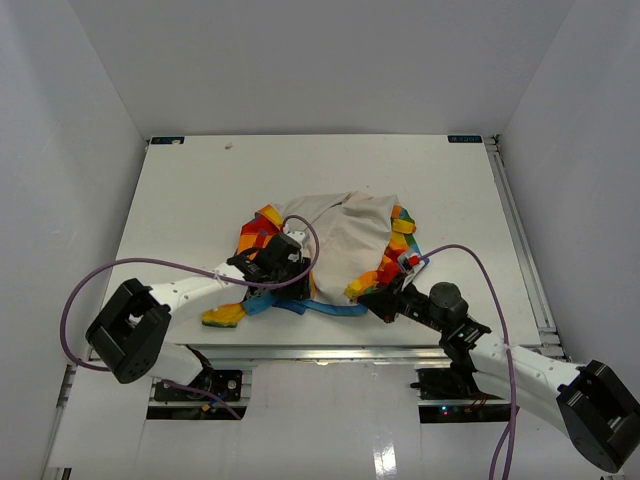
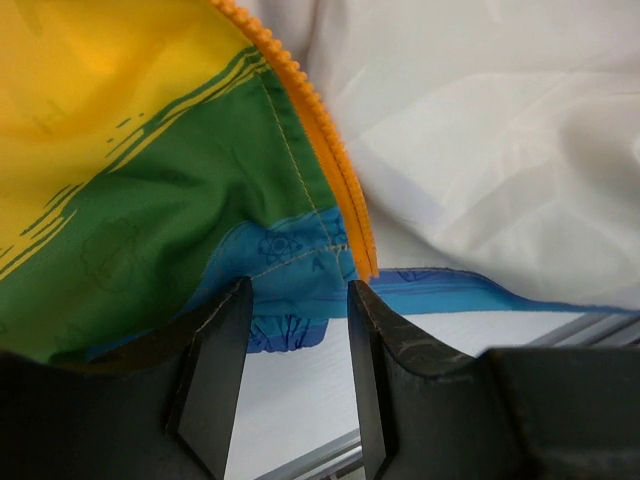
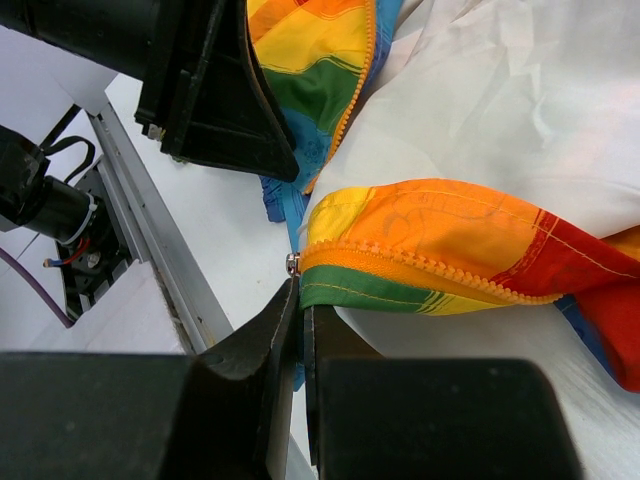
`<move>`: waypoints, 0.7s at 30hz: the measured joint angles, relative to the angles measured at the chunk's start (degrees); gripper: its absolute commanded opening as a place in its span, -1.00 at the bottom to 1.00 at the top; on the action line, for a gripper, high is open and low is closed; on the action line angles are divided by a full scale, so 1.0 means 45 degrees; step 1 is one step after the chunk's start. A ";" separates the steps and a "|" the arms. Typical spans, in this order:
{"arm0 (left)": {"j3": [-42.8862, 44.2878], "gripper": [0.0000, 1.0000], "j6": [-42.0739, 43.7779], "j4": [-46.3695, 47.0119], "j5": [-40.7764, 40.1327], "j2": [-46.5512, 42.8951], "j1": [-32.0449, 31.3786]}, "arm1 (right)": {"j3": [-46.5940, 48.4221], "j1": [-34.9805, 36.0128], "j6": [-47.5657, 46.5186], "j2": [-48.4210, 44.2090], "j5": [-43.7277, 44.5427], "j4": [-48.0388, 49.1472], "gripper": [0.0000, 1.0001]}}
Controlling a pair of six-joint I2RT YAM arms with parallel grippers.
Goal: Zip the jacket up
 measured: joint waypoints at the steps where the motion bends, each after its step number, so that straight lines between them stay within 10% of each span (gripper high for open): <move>1: 0.0000 0.08 -0.0190 0.0029 -0.0210 0.0103 -0.0080 | 0.0000 0.0000 -0.0005 -0.0018 0.0004 -0.0031 -0.84; 21: 0.0523 -0.12 -0.2490 -0.0074 -0.1915 0.1494 -0.0480 | 0.0000 0.0000 -0.0104 -0.0217 0.0092 -0.0320 -0.84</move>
